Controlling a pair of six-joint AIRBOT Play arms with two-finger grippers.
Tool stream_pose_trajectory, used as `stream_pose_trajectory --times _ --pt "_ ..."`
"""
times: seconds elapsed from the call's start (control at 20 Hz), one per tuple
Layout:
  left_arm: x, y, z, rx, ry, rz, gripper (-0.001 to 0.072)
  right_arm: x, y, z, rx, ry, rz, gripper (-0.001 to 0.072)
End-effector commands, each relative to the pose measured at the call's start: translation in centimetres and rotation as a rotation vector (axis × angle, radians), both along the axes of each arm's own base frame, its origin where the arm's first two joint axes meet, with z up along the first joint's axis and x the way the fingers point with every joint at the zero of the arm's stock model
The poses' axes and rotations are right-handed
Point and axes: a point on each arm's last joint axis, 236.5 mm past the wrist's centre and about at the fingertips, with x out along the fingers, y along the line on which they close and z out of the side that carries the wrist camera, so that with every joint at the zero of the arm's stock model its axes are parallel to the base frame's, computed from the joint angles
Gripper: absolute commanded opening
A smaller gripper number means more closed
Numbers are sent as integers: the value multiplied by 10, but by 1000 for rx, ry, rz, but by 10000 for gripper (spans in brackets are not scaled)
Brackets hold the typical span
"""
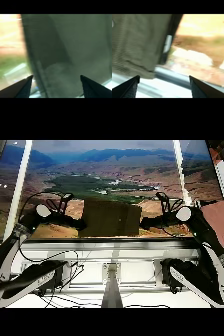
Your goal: Fold the clothes and pants, and hang the long-sleeved shirts on hangers.
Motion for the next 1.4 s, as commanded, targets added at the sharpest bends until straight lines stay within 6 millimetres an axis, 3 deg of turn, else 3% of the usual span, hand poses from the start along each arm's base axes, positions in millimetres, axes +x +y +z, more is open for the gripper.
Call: stream_pose_trajectory --times 0.0,0.05,0.2,0.3,0.35,0.4,0.45,0.5,0.55,0.6,0.65,0.75,0.85,1.0,1.25,1.35 --pt "17 -16 7 -77 -27 84 699 27 -25 -1 -100 -86 -50 689" --pt "19 -19 10 -96 -30 100 699 37 -42 3 -142 -102 -85 689" --pt "20 -20 11 -105 -29 105 698 71 -118 23 -190 -106 -307 679" --pt "20 -20 11 -105 -29 105 694 65 -167 22 -172 -14 -429 663" --pt "20 -20 11 -105 -29 105 693 51 -175 12 -123 65 -429 648" --pt "20 -20 11 -105 -29 105 693 43 -170 2 -19 135 -455 628" --pt "20 -20 11 -105 -29 106 693 36 -146 -4 141 199 -440 568" --pt "20 -20 11 -105 -29 106 693 30 -110 -3 330 248 -366 564" --pt "20 -20 11 -105 -29 106 693 30 -81 0 473 259 -303 567" --pt "20 -20 11 -105 -29 106 693 33 -60 -3 548 251 -270 639" --pt "20 -20 11 -105 -29 106 693 35 -44 -11 567 238 -247 707" --pt "20 -20 11 -105 -29 106 693 43 -19 -35 481 189 -207 707" --pt "20 -20 11 -105 -29 106 693 60 3 -47 398 116 -188 706" --pt "20 -20 11 -105 -29 106 693 81 21 -59 344 86 -302 676" --pt "20 -20 11 -105 -29 106 693 63 48 -70 409 231 -289 679" --pt "20 -20 11 -104 -30 106 693 60 49 -76 407 250 -291 678"
